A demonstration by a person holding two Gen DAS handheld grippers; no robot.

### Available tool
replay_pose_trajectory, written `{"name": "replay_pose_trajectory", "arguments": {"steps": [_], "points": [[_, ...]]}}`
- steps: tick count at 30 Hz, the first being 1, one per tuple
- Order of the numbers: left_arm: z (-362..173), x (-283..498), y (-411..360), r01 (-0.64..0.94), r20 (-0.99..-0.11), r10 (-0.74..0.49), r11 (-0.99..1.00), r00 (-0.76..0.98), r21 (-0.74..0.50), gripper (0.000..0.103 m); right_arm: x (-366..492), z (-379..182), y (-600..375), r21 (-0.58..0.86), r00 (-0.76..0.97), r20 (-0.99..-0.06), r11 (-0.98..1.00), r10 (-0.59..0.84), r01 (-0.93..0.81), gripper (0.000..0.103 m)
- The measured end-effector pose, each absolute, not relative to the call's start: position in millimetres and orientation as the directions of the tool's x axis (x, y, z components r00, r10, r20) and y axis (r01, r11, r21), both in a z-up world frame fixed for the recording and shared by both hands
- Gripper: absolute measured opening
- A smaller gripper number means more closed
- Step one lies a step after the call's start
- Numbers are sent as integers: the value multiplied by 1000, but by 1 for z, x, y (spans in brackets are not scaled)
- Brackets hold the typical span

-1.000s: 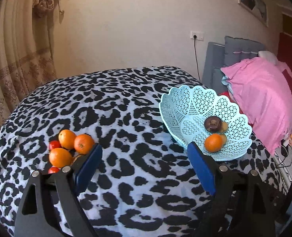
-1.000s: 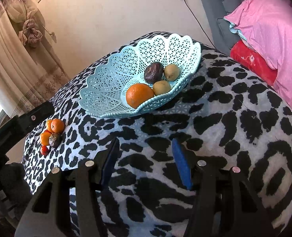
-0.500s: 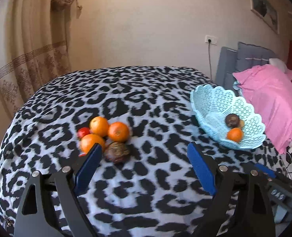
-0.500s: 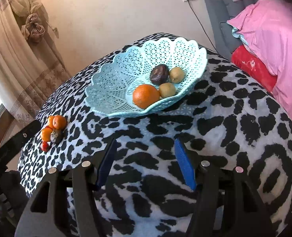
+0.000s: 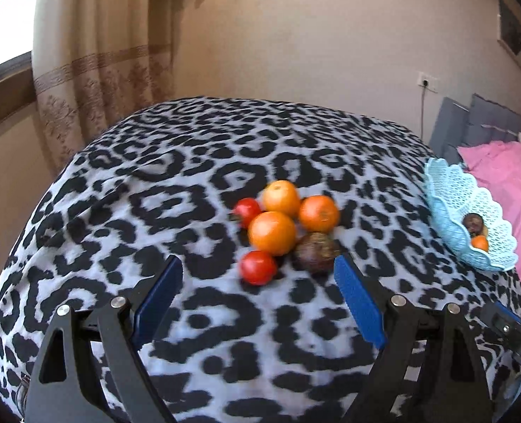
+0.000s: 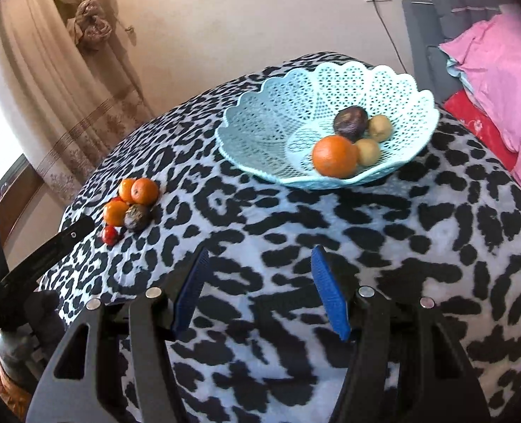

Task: Organize fruits
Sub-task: 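Move both tools back toward the remaining fruit cluster, then grasp the large red tomato with the left tool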

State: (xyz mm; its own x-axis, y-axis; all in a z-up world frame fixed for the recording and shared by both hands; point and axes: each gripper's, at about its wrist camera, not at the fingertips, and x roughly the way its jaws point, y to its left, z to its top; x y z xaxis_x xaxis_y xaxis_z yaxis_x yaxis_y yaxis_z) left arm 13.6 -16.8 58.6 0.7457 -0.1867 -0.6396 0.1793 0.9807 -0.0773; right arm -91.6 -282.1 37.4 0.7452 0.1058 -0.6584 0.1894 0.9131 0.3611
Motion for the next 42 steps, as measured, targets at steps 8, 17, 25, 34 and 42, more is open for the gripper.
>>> {"name": "replay_pose_trajectory", "arguments": {"steps": [8, 17, 25, 34, 42], "points": [[37, 34, -3, 101, -706, -111, 993, 699, -55, 87, -87, 37, -268, 348, 734, -668, 923, 120, 165, 62], [30, 50, -15, 190, -729, -191, 978, 657, -85, 71, -83, 35, -258, 337, 723, -678, 931, 136, 141, 62], [24, 53, -18, 243, -732, -250, 963, 634, -118, 28, -78, 39, -244, 323, 720, -677, 941, 153, 104, 62], [43, 24, -14, 216, -606, -231, 971, 761, -99, 28, -67, 43, -225, 296, 710, -685, 953, 164, 65, 62], [42, 29, 11, 106, -605, -190, 979, 773, -172, 28, -41, 45, -198, 257, 691, -697, 966, 189, -5, 62]]}}
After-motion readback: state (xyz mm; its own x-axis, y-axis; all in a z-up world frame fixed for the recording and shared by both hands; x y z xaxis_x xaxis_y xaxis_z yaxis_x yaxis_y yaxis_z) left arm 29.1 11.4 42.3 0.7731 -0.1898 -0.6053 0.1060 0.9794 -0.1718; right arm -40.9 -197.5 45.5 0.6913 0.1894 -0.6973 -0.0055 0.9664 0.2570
